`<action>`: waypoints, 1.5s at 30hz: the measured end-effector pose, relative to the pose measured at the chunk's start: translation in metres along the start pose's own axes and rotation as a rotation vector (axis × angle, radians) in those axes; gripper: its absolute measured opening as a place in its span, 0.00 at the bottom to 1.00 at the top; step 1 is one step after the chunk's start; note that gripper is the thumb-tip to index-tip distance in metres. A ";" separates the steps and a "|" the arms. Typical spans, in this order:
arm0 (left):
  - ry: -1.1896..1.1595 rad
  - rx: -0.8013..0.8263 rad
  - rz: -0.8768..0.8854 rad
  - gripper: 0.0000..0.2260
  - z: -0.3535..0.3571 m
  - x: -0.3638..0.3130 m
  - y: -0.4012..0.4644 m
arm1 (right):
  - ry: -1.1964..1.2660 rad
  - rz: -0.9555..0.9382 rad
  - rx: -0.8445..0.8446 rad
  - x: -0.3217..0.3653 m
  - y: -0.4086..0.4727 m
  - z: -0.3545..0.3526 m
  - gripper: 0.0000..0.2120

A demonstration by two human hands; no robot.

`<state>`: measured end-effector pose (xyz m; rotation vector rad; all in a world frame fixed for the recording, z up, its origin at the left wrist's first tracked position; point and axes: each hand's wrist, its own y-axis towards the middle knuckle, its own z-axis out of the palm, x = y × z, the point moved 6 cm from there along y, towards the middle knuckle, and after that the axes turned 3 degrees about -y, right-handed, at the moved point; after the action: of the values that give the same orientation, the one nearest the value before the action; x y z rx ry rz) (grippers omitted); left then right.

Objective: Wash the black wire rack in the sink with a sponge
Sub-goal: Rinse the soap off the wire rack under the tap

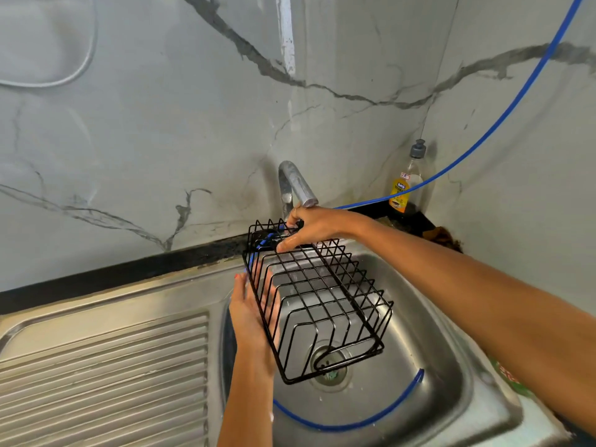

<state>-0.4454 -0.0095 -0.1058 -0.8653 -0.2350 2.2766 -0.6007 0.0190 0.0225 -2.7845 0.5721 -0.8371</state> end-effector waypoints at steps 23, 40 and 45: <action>0.674 -0.232 -0.067 0.30 0.022 0.002 -0.015 | -0.250 -0.269 -0.171 0.023 0.010 0.019 0.30; 0.527 -0.282 0.154 0.45 0.033 -0.001 -0.027 | -0.416 -0.239 -0.220 -0.039 -0.123 0.101 0.26; 0.521 -0.294 0.168 0.41 0.035 -0.005 -0.033 | -0.348 -0.186 -0.297 -0.037 -0.118 0.089 0.25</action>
<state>-0.4478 0.0139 -0.0635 -1.6469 -0.2701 2.1019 -0.5426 0.1463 -0.0366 -3.1904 0.4091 -0.2955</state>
